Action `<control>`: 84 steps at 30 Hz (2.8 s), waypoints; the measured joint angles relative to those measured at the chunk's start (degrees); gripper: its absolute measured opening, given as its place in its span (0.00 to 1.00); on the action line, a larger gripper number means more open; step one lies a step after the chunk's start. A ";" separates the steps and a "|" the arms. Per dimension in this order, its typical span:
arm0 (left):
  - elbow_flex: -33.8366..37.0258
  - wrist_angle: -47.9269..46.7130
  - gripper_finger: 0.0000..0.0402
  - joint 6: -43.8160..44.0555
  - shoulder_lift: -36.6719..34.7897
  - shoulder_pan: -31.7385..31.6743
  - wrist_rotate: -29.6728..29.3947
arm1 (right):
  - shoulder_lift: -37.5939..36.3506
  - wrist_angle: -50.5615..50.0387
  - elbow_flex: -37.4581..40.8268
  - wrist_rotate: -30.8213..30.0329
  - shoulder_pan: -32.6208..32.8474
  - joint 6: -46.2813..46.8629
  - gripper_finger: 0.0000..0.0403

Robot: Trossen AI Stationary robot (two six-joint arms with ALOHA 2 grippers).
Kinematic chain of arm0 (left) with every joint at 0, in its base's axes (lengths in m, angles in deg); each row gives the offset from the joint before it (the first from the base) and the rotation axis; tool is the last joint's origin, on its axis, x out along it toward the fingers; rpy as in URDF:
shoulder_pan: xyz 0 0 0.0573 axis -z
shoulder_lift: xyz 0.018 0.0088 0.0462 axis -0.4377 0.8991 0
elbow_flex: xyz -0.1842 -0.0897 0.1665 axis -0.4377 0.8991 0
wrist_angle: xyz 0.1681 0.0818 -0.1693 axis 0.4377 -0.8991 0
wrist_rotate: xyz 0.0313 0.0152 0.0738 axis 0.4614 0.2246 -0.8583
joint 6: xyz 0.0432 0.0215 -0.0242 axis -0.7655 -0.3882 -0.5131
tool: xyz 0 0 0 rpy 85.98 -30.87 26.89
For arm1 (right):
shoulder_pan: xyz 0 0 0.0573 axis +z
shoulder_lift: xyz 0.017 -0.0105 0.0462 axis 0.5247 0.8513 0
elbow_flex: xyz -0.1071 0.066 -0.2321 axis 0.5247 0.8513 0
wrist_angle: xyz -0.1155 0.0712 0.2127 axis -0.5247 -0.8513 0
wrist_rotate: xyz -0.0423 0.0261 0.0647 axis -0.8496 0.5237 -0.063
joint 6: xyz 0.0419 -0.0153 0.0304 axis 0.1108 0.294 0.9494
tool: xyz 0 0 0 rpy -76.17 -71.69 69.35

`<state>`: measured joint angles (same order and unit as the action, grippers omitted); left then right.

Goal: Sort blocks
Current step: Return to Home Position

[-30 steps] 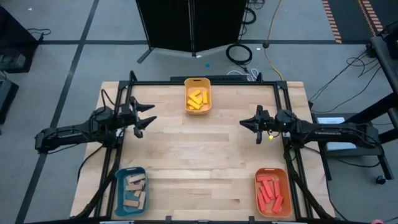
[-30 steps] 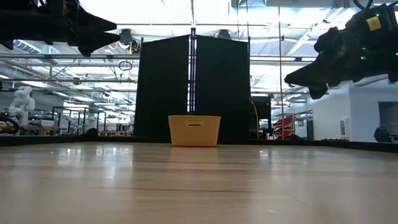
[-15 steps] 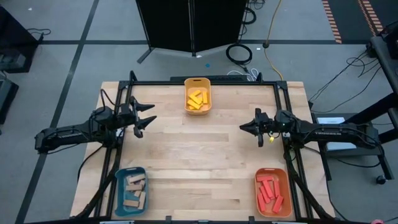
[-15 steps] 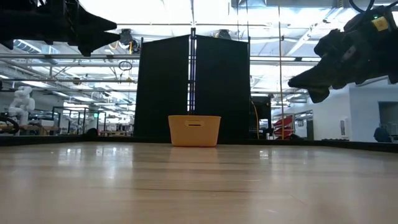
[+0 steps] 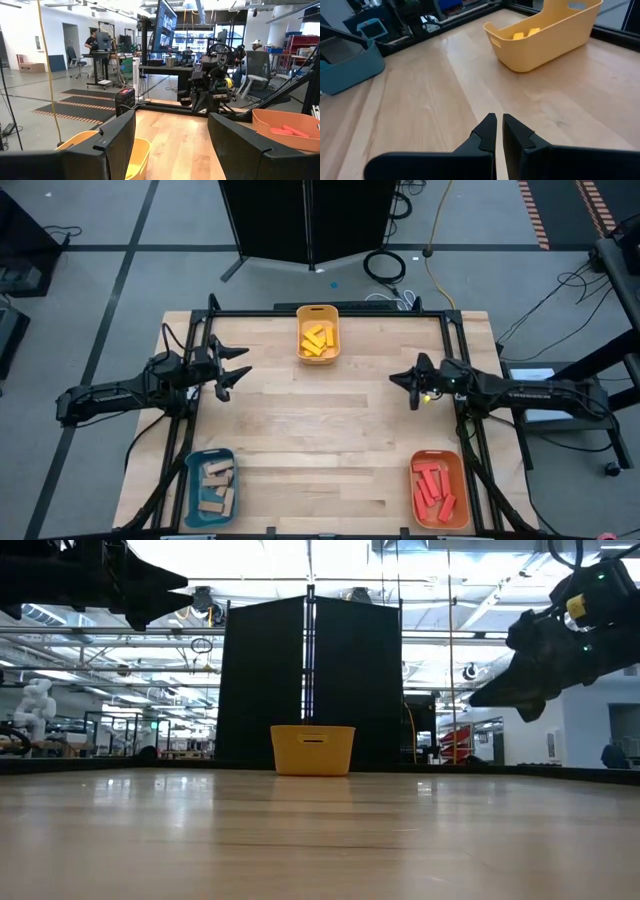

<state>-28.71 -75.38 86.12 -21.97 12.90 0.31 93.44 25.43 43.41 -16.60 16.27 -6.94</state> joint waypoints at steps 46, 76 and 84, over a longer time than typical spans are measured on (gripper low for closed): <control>11.19 7.61 0.61 7.50 -0.02 0.00 -1.57 | -15.02 -4.37 3.02 7.76 0.11 -12.00 0.00; 11.52 -7.27 0.61 11.63 -11.70 -0.02 -21.71 | -28.37 -7.00 2.75 22.46 -0.63 -11.79 0.00; 11.52 -7.31 0.61 11.91 -11.65 0.00 -21.78 | -28.37 -6.99 2.75 22.54 -0.63 -11.65 0.00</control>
<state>-17.19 -82.69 98.03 -33.62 12.90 -21.47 65.07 18.44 46.17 5.94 15.64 -18.59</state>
